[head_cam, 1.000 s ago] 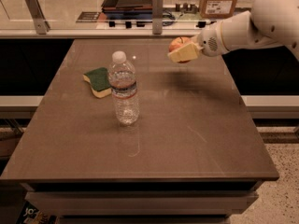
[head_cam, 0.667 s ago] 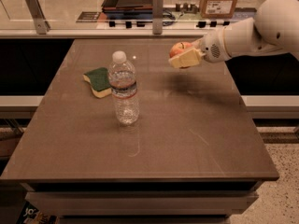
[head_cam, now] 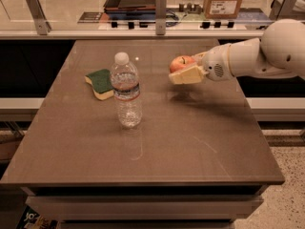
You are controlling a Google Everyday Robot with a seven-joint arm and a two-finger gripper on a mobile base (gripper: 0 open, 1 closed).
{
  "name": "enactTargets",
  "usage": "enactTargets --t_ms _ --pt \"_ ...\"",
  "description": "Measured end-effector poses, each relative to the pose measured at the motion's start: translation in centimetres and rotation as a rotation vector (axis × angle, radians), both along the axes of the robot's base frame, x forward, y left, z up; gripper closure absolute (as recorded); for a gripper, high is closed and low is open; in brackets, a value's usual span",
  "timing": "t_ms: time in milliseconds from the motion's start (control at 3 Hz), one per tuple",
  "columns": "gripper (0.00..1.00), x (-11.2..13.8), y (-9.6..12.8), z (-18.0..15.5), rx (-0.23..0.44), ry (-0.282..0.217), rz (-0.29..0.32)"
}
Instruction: Move apple near water bottle
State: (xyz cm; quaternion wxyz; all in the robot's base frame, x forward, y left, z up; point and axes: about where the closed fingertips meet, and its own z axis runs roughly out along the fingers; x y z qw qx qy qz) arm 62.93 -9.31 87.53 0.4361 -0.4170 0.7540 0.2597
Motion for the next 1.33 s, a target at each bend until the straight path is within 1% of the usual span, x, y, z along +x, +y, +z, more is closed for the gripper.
enactTargets --t_ms 333,1000,1333 --pt "1.0 -2.5 1.4 -0.9 0.015 -0.012 0.028" --pt "1.0 -7.4 4.0 -2.3 -0.014 -0.018 0.045" --pt "1.0 -9.3 5.0 -3.0 -0.031 -0.017 0.041"
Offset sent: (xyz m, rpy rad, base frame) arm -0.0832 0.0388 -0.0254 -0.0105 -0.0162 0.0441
